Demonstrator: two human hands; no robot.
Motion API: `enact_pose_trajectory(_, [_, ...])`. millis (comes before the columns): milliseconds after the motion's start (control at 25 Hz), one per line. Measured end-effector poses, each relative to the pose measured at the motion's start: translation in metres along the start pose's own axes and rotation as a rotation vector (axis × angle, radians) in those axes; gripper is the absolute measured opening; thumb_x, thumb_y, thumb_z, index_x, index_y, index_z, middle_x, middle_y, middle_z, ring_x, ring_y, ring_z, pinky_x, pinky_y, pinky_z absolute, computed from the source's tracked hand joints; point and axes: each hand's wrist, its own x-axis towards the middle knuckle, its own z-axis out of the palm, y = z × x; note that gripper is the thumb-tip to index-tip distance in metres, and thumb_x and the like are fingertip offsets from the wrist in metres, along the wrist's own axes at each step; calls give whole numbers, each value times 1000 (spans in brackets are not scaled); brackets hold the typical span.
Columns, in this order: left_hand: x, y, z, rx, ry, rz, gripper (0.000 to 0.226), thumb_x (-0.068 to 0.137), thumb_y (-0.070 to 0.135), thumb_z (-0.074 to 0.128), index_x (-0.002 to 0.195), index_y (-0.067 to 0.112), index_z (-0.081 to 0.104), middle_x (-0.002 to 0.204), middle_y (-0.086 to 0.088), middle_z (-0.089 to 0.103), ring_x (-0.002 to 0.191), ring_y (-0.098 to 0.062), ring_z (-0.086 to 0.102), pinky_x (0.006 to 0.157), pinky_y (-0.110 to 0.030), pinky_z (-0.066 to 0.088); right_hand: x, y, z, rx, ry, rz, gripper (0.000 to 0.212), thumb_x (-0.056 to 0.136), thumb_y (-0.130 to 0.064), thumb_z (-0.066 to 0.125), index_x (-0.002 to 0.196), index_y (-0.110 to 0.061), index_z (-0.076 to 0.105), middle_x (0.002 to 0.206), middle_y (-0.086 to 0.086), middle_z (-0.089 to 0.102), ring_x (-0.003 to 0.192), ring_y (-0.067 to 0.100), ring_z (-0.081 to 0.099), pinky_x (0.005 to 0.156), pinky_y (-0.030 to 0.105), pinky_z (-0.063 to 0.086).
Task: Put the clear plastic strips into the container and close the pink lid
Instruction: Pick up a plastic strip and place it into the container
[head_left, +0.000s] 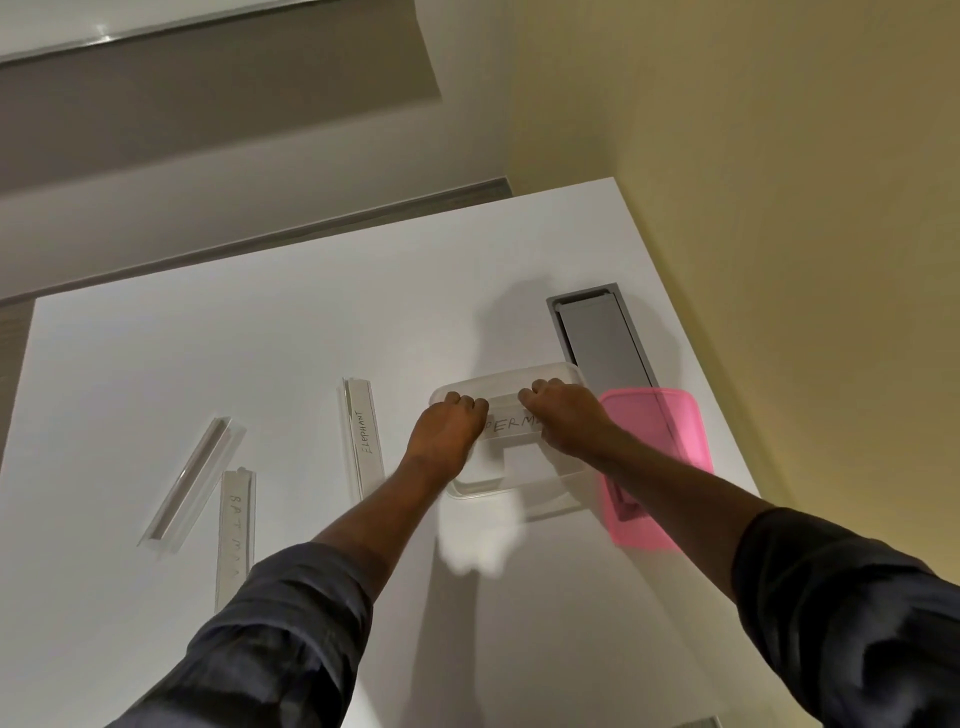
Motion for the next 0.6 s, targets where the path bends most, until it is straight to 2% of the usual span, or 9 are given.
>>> enact_pose_trajectory(120, [5, 3, 8, 27, 8, -3, 27, 97, 7, 62, 122, 13, 54, 111, -8, 67, 102, -28, 63, 65, -35, 39, 3, 3, 8, -9, 8, -5, 28, 95, -10, 66, 122, -11, 63, 112, 9, 69, 97, 27, 69, 77, 40, 60])
enact_pose_trajectory(240, [11, 5, 12, 41, -1, -16, 29, 97, 9, 65, 123, 13, 53, 110, -7, 66, 99, -27, 64, 65, -35, 42, 5, 1, 12, -12, 16, -9, 24, 96, -7, 63, 120, -8, 64, 112, 12, 70, 96, 29, 69, 77, 42, 60])
enact_pose_trajectory(400, [15, 6, 13, 61, -3, -31, 33, 96, 7, 66, 125, 13, 52, 112, -8, 66, 100, -28, 65, 67, -36, 43, 6, 0, 16, 29, 53, -14, 25, 95, -7, 65, 120, -4, 64, 112, 16, 70, 95, 31, 68, 73, 39, 54])
enact_pose_trajectory(600, [16, 6, 12, 75, -11, -25, 40, 94, 3, 65, 130, 10, 50, 116, -10, 64, 104, -29, 65, 69, -36, 41, 5, 0, 18, 39, 61, 2, 25, 95, -2, 60, 120, -5, 63, 112, 16, 68, 98, 32, 66, 78, 43, 57])
